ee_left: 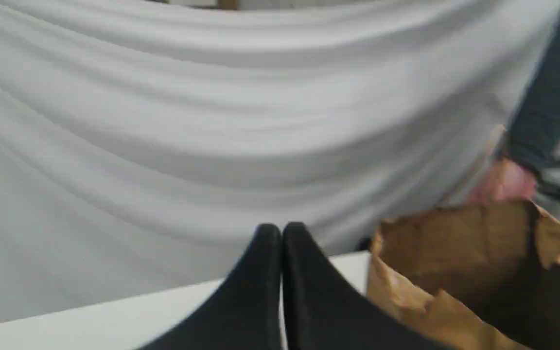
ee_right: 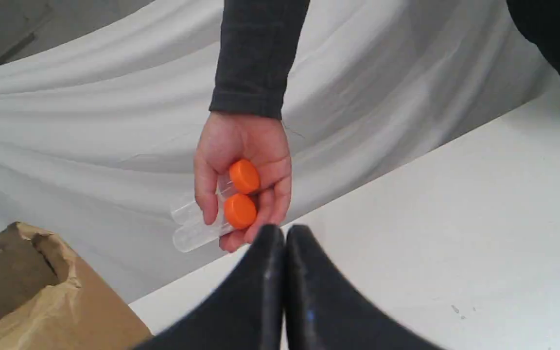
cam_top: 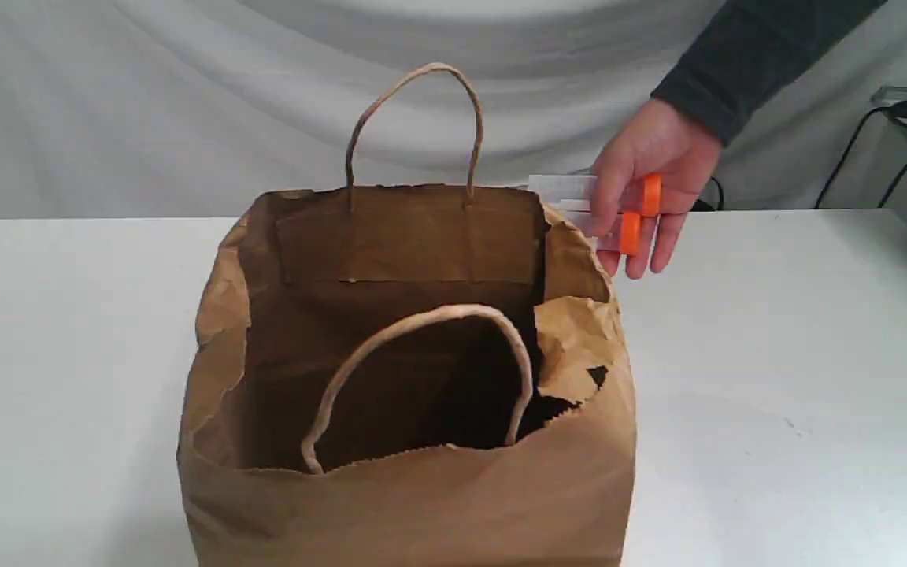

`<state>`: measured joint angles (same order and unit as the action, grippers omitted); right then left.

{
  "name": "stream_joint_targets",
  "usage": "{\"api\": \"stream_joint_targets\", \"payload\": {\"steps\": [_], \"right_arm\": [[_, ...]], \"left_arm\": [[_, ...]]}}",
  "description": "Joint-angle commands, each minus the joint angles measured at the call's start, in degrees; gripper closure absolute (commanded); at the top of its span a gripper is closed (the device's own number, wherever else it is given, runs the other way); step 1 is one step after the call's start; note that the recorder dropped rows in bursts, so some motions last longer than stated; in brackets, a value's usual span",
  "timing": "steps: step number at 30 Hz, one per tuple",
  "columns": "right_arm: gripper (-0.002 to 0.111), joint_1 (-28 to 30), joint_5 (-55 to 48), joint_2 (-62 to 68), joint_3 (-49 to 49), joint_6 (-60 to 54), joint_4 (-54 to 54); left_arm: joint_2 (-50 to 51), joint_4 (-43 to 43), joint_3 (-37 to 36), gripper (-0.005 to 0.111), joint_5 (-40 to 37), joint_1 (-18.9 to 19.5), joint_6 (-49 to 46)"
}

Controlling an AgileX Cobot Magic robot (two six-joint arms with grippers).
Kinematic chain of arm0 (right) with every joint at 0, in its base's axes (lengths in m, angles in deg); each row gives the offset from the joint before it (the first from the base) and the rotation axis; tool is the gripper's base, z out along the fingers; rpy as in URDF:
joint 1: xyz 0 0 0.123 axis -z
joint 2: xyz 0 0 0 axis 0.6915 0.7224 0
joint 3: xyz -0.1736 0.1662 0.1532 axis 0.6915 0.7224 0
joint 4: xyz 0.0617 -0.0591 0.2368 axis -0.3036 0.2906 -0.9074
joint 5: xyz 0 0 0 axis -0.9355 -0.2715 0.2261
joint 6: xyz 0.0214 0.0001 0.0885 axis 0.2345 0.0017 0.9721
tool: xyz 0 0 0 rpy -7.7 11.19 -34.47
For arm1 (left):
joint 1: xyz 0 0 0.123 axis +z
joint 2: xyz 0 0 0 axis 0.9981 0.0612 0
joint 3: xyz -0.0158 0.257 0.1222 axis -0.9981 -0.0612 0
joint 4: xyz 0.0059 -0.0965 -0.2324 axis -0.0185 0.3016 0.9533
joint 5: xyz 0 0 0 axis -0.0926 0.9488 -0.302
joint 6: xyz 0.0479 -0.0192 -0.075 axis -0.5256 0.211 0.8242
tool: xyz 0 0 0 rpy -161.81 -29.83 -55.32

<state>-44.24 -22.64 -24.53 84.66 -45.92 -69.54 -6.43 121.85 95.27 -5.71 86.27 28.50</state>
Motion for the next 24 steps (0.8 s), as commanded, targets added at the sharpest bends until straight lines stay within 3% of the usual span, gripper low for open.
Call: {"api": "stream_joint_targets", "payload": {"steps": [1, 8, 13, 15, 21, 24], "right_arm": [[0.108, -0.07, -0.39, -0.20, 0.21, -0.66, 0.63], [0.108, -0.07, -0.39, -0.20, 0.21, -0.66, 0.63], [0.108, -0.07, -0.39, -0.20, 0.21, -0.47, 0.63], [0.108, -0.07, -0.39, -0.20, 0.21, -0.47, 0.63], [0.108, -0.07, -0.39, -0.20, 0.21, -0.60, 0.63], [0.108, -0.07, -0.39, -0.20, 0.21, -0.60, 0.63]], "left_arm": [[8.11, 9.29, 3.94, 0.107, -8.54, 0.22, -11.84], [25.32, 17.23, 12.92, 0.107, -22.86, 0.22, -20.43], [33.76, 29.59, 16.34, 0.107, -33.45, 0.22, -32.30], [36.28, 33.72, 16.34, 0.105, -33.45, 0.22, -36.13], [37.83, 34.04, 16.12, 0.085, -33.45, -1.27, -37.37], [37.83, 34.15, 16.12, 0.066, -33.45, -3.51, -37.61]]}}
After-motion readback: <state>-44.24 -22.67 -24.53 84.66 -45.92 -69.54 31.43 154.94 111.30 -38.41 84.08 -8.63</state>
